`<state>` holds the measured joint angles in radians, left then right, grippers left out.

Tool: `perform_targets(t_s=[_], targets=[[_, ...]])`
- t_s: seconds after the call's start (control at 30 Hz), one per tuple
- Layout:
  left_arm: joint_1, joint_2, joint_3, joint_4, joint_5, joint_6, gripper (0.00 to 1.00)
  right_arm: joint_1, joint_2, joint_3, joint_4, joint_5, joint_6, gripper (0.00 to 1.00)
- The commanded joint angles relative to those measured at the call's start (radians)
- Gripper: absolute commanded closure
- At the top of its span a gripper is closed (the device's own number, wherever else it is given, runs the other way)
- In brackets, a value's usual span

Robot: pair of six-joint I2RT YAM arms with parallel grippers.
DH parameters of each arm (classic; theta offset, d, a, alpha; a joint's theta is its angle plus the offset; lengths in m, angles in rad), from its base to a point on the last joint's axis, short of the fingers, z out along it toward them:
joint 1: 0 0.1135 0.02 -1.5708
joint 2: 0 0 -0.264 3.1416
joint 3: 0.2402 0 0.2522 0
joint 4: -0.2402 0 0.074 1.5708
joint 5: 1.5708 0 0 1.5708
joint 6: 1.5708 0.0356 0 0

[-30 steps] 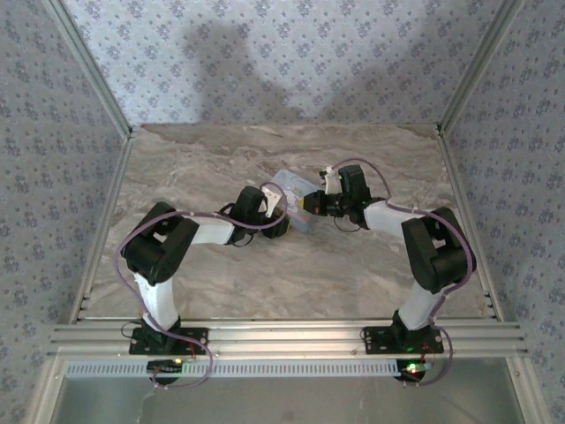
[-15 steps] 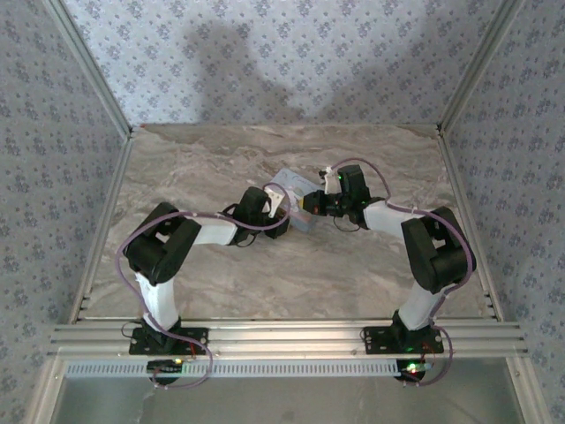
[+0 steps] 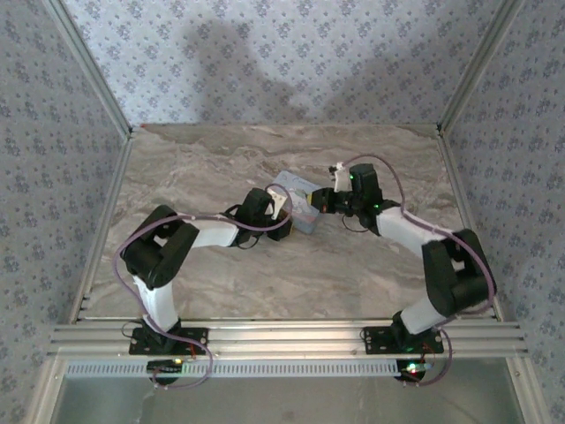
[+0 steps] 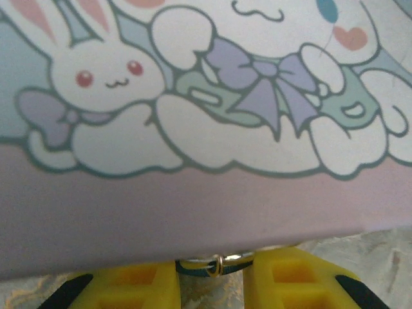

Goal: Unlock a padlock with a key

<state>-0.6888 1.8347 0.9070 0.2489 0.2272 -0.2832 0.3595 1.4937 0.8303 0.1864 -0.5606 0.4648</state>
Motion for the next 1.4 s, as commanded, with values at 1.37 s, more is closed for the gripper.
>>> perform_targets(t_s=[1.37], targets=[[-0.006, -0.068, 0.213, -0.27, 0.217, -0.494, 0.78, 0.257, -0.042, -0.428, 0.426, 0.375, -0.199, 1.0]])
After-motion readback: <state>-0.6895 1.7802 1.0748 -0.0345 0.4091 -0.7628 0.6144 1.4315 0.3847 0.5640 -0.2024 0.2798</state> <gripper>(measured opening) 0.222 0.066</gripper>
